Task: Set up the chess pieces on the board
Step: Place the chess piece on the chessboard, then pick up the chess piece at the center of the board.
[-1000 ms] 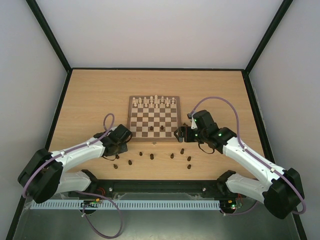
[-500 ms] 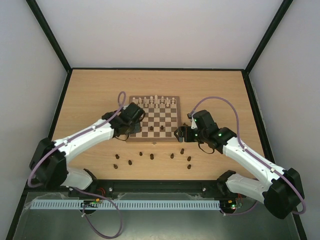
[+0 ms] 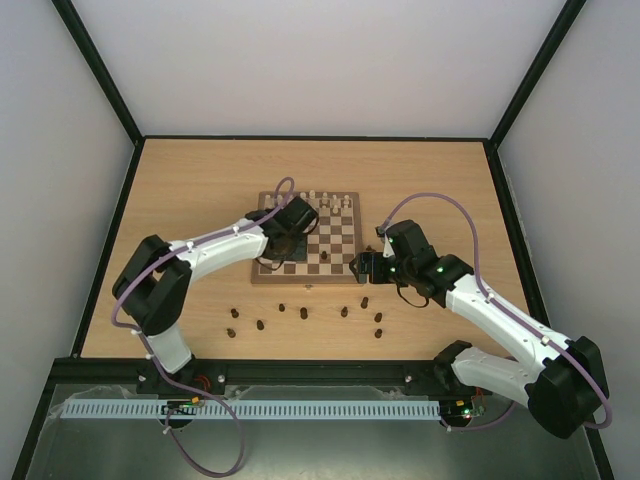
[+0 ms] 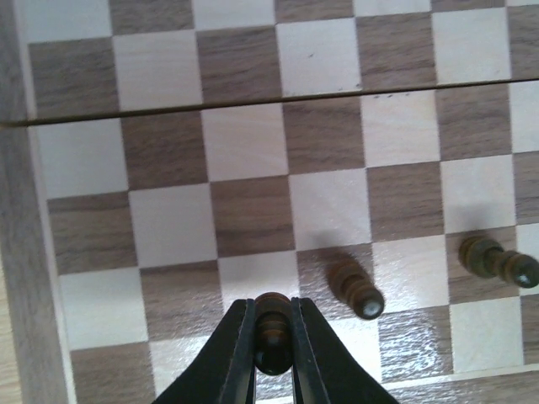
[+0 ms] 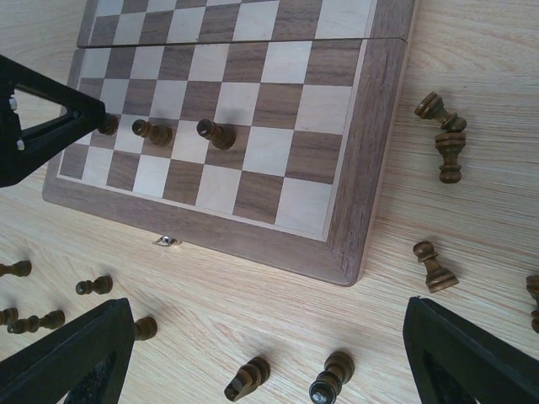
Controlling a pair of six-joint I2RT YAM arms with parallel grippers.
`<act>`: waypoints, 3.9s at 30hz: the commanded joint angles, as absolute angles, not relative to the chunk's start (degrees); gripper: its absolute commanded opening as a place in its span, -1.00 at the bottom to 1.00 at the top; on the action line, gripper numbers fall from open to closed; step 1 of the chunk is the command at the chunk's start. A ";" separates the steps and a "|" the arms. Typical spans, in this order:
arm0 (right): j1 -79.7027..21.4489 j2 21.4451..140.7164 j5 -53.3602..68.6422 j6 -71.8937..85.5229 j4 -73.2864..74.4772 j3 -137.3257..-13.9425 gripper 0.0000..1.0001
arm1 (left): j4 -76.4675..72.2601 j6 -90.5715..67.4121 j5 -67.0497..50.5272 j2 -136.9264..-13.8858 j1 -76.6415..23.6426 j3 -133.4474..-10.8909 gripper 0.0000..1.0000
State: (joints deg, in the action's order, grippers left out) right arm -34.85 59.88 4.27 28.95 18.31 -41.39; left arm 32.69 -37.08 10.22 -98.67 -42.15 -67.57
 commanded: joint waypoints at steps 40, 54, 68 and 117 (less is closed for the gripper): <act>-34.94 60.23 5.07 28.48 19.34 -40.69 0.76 | 33.13 -35.49 9.59 -102.13 -42.62 -67.06 -0.32; -34.88 60.82 5.45 28.30 19.42 -40.87 0.77 | 41.08 -38.68 16.10 -82.84 -43.65 -63.22 0.42; -34.98 60.58 7.66 27.86 18.90 -40.70 0.77 | 46.69 -47.12 10.66 -65.85 -44.85 -46.44 0.81; -34.98 60.55 8.20 27.86 18.37 -40.08 0.77 | 34.66 -45.96 6.09 -88.07 -55.99 -47.69 -0.90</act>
